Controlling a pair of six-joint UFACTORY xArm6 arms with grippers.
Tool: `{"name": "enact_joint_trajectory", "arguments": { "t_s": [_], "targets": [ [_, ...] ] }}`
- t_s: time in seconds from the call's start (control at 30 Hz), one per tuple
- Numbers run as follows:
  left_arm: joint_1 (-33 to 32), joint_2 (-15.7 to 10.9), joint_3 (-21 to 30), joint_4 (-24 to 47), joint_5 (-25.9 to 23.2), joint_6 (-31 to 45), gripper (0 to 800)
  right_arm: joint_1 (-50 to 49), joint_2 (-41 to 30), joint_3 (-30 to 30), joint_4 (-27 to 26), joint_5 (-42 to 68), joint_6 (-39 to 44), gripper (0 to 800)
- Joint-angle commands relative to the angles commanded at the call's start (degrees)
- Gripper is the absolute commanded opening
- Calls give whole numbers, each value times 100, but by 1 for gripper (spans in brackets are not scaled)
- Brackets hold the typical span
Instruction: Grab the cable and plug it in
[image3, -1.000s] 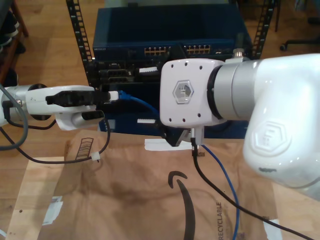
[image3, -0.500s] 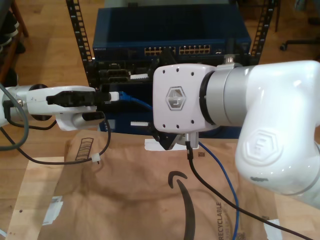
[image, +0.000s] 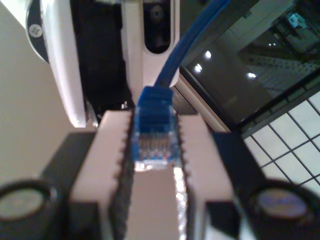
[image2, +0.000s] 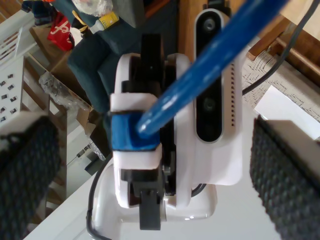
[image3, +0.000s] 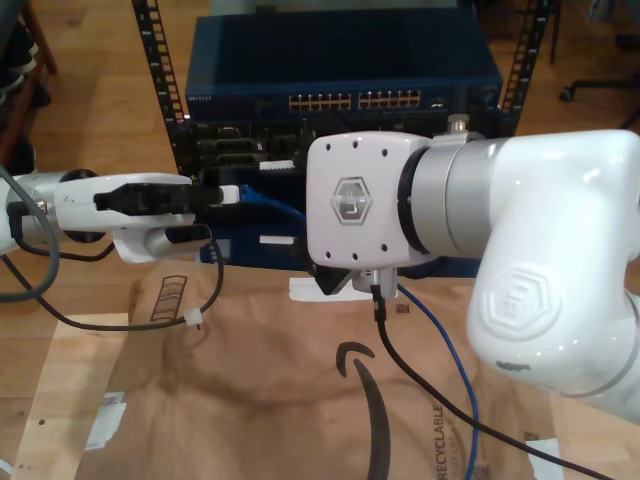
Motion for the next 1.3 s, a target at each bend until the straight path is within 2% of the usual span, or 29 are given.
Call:
{"name": "enact_joint_trajectory", "arguments": {
  "t_s": [0.23, 0.43, 0.9, 0.97, 1.3],
  "targets": [
    [-26, -18, 18, 9, 18, 0, 8, 9, -18, 9, 0, 0, 0, 524],
    [-26, -18, 26, 9, 97, 0, 9, 18, -26, 9, 9, -132, 9, 448],
    [-26, -18, 26, 9, 97, 0, 9, 35, -26, 18, 9, -141, 9, 362],
    [-26, -26, 26, 9, 114, 0, 9, 35, -26, 18, 18, -141, 9, 330],
    [-105, -26, 26, 18, 123, 0, 11, 35, -26, 35, 18, -149, 9, 301]
  ]
}}
